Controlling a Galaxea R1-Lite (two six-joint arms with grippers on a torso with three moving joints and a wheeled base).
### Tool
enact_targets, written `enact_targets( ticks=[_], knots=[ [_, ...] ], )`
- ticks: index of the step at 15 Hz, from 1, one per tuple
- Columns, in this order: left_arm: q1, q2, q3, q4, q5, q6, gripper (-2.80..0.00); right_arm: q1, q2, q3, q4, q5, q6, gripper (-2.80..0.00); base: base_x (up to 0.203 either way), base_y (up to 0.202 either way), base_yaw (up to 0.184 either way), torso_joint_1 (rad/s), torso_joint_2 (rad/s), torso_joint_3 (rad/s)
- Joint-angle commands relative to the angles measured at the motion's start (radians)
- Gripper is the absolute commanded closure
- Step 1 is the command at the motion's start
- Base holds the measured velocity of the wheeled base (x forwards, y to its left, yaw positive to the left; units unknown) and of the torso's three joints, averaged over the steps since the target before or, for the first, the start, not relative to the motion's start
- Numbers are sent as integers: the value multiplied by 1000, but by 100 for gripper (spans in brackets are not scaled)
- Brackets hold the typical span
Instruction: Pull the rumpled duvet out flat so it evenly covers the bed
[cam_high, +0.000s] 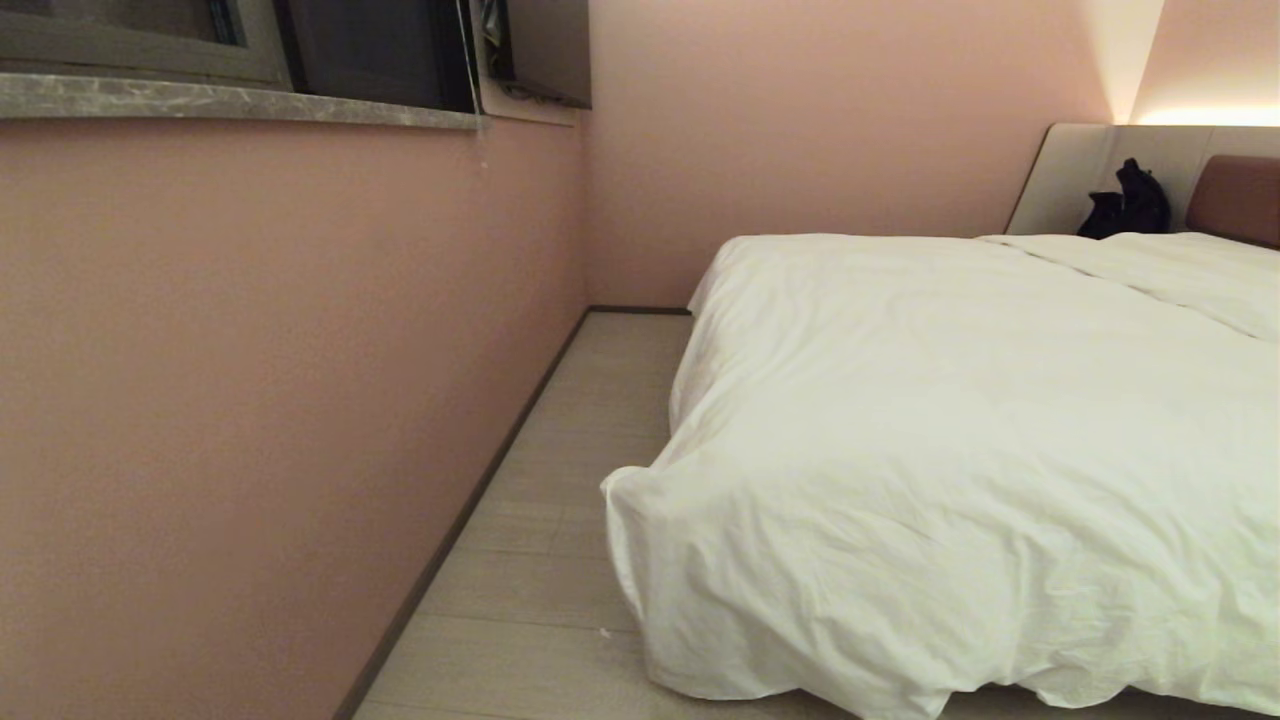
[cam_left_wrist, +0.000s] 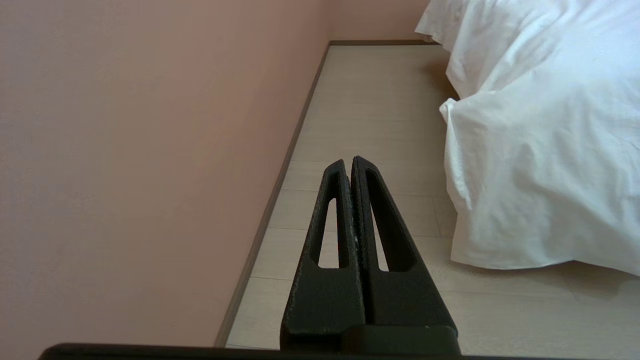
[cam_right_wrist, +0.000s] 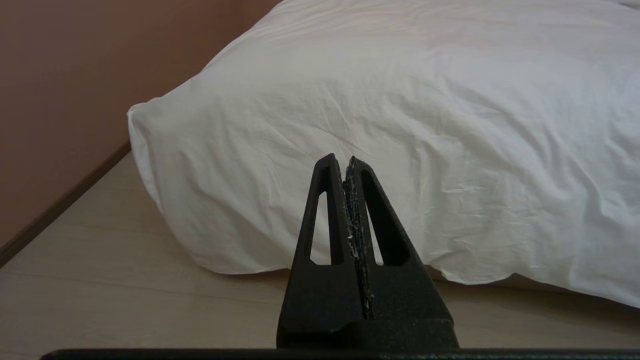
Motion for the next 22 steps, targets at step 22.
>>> enact_targets(
  ticks=[22],
  knots=[
    [0, 0, 0, 0, 3, -9, 0, 0, 1, 0, 0, 0, -1, 0, 0, 0, 0, 0, 0, 0]
  ],
)
